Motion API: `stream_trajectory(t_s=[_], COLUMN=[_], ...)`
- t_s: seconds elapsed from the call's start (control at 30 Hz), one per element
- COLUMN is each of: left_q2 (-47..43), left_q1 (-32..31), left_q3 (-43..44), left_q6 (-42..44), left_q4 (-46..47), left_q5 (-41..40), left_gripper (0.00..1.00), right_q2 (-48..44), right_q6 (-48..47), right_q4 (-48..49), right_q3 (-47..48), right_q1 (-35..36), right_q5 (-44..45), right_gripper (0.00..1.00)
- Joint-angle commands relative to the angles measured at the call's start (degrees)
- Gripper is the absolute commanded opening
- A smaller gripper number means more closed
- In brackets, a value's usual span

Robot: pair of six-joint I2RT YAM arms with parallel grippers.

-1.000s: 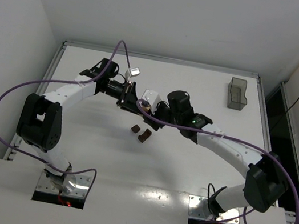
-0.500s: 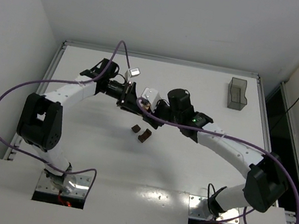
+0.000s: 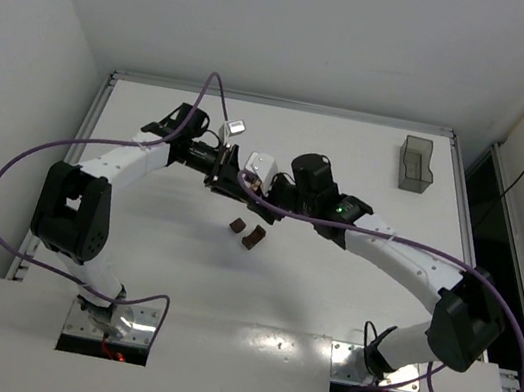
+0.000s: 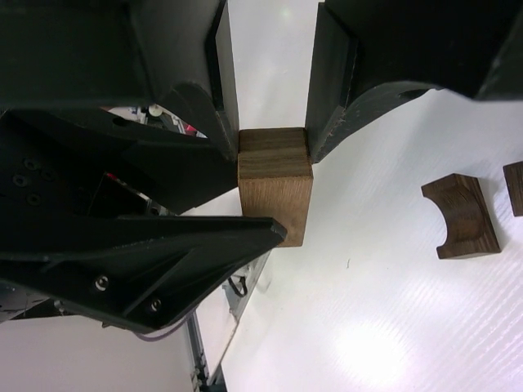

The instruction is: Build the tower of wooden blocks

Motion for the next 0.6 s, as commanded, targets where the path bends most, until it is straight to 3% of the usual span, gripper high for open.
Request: stream_trajectory(t_s=[0.0, 0.23, 0.57], left_q2=[0.21, 0.73, 0.73], left_q1=[-0.11, -0.11, -0.11], left_q3=[0.10, -0.43, -0.96], left_q6=[1.13, 1.66, 2.18], left_q4=[0.57, 0.57, 0.57], left_q5=[1.17, 0.64, 0.64], left_gripper=[0.00, 0.00, 0.00], right_q2=[-0.88, -0.88, -1.94], right_q6=[0.19, 0.19, -0.34], right_q4=[2.04, 2.04, 0.99], right_q3=[2.75, 3.27, 2.22], right_q1=[0.79, 0.79, 0.79], right_q5=[-1.39, -1.39, -1.92], right_gripper=[0.43, 0.37, 0.37])
